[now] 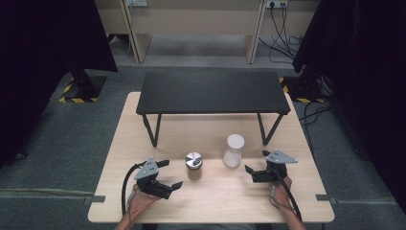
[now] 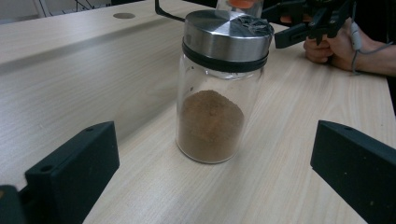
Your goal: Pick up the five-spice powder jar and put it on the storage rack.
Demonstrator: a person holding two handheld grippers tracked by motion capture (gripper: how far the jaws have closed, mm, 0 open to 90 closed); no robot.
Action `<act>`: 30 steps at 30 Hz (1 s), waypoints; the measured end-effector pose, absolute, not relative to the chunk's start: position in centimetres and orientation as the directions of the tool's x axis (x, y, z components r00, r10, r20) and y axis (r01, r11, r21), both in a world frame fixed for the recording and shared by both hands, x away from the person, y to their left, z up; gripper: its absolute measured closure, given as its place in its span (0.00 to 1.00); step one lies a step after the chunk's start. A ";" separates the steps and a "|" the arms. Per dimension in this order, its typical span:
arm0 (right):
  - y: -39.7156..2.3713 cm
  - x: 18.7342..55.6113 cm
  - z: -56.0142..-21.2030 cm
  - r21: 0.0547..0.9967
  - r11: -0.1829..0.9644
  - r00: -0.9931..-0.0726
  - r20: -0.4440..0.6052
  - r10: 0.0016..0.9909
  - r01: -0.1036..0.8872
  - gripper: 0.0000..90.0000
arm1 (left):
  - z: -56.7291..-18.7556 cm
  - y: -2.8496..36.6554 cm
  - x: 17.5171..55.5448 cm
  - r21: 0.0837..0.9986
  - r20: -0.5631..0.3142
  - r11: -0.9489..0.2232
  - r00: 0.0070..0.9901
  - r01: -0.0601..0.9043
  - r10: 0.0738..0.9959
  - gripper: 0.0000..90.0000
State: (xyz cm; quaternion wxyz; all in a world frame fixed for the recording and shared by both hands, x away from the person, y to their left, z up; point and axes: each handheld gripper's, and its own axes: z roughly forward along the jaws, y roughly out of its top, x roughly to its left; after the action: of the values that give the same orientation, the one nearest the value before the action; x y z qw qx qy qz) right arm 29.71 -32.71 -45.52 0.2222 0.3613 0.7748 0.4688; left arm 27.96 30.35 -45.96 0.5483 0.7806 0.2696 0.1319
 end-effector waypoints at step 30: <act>-32.7 29.7 -45.5 0.888 0.303 -0.641 -0.011 0.767 0.347 0.01 | -43.3 23.8 30.7 0.892 -0.027 -0.363 0.833 0.270 0.553 0.02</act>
State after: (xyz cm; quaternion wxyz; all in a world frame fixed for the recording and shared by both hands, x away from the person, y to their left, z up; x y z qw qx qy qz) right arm 29.67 -32.66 -45.54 0.2243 0.3592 0.7753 0.4685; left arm 30.67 23.80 -43.34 0.5046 0.8135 0.2530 0.1402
